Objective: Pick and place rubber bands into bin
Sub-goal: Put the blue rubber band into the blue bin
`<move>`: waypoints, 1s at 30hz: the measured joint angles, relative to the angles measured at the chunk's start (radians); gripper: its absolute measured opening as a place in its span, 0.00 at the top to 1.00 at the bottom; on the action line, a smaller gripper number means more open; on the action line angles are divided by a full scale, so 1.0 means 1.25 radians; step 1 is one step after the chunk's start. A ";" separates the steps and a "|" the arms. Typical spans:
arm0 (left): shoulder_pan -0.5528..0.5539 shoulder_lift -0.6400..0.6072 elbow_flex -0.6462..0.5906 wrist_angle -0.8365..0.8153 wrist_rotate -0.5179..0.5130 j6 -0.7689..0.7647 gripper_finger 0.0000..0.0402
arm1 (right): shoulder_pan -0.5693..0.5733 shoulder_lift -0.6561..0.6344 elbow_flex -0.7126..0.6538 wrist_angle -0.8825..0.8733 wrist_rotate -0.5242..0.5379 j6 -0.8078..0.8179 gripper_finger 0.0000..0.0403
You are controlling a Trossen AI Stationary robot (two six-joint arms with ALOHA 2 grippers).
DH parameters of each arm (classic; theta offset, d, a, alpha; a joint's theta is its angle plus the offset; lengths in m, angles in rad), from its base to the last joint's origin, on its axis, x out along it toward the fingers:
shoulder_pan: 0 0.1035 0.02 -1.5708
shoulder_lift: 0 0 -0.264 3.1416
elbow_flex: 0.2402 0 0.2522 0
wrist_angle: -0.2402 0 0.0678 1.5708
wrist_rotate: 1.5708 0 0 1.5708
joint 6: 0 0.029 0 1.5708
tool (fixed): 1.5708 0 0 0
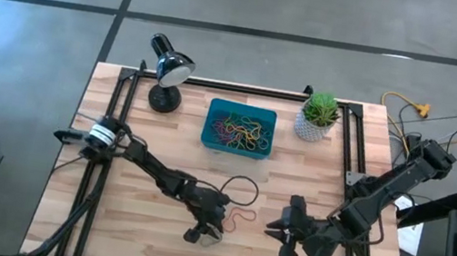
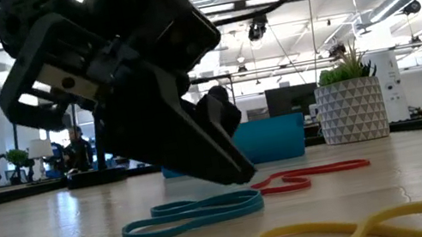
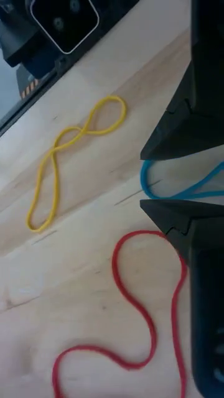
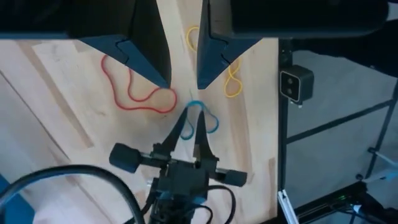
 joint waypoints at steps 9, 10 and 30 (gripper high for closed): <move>0.000 0.021 0.014 0.000 -0.026 0.016 0.76 | 0.013 0.002 0.000 0.001 0.003 0.015 0.83; 0.000 0.021 0.015 -0.001 -0.027 0.016 0.76 | 0.013 0.002 0.000 0.000 0.003 0.016 0.83; -0.012 0.058 0.020 0.012 -0.054 0.022 0.78 | 0.013 0.002 -0.002 -0.002 0.002 0.027 0.83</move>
